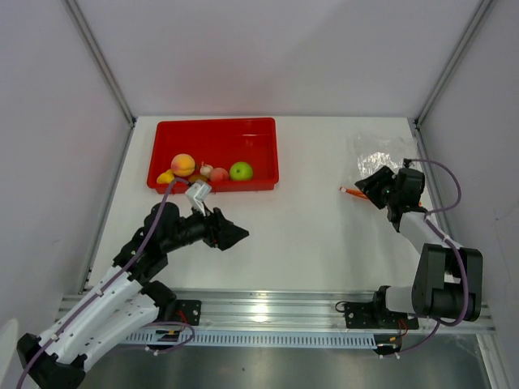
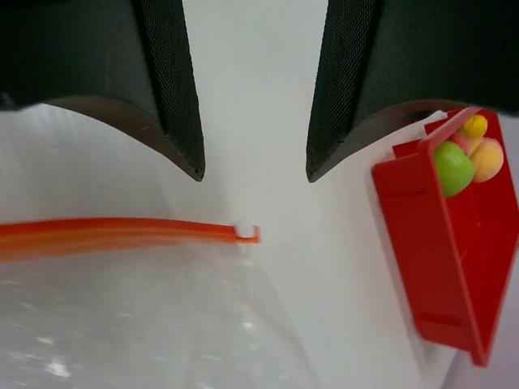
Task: Place the food in the zip-top bag and seal the zipper
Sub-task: Pick up the zipper food storage bag at the center of the board.
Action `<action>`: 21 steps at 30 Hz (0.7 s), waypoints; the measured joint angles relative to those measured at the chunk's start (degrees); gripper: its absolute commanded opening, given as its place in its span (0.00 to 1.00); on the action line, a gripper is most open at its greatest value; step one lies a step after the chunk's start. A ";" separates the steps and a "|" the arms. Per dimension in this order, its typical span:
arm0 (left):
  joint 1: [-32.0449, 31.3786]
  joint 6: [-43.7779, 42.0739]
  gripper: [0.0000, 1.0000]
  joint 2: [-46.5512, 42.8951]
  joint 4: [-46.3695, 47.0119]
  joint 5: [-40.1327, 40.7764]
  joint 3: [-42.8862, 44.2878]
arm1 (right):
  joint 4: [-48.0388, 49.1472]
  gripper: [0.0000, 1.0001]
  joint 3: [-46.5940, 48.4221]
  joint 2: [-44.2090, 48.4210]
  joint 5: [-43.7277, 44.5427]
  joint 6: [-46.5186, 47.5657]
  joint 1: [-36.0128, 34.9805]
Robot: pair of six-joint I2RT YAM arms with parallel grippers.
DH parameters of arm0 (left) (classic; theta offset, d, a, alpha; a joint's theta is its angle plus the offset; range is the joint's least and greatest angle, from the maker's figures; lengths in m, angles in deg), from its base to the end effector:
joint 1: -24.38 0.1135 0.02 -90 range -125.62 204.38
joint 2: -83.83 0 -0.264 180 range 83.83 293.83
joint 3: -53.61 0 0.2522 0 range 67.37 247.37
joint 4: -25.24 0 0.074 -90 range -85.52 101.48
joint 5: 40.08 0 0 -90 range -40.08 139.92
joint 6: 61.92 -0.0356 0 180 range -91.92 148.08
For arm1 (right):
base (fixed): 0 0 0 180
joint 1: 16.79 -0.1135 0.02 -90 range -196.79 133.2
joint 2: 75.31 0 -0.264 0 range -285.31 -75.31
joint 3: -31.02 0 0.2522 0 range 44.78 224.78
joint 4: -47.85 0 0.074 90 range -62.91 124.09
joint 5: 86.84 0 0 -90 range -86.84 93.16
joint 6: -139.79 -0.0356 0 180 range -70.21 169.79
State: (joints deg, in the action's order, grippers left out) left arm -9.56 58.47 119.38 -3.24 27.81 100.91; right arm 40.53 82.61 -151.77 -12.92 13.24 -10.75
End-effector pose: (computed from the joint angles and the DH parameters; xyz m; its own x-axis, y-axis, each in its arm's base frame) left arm 0.1208 -0.0974 0.2876 -0.6190 -0.1484 -0.7713 0.5833 0.5707 -0.5779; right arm 0.2781 -0.0195 0.2065 -0.5042 0.6288 -0.5920 0.2095 0.7541 0.6225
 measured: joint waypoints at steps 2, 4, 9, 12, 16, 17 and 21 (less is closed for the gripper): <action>-1.46 0.00 0.79 0.37 0.61 0.55 0.00 | 2.51 0.54 -2.58 0.17 0.55 -2.05 2.16; -2.64 0.00 0.79 0.59 1.40 0.92 0.00 | 4.59 0.54 -5.35 0.17 1.36 -3.93 3.69; -4.09 -0.09 0.79 1.22 3.08 1.01 0.00 | 7.93 0.54 -9.97 0.20 3.67 -7.82 4.15; -4.20 -0.50 0.79 1.68 3.41 1.03 0.00 | 11.63 0.53 -12.52 1.11 5.31 -9.09 4.15; -4.22 -0.57 0.79 2.73 4.09 0.92 0.00 | 17.35 0.53 -15.96 2.10 7.45 -9.99 4.55; -4.28 -0.59 0.79 2.97 4.17 0.92 0.00 | 19.47 0.53 -16.87 2.03 7.89 -10.16 4.74; -4.79 -0.87 0.79 3.34 4.63 0.90 0.00 | 27.50 0.53 -18.73 0.11 9.49 -10.82 5.22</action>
State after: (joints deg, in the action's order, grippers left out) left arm -14.34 57.60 122.73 1.39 28.71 100.91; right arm 68.02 63.87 -151.66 -3.43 2.42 -5.53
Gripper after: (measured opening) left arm 0.787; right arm 0.533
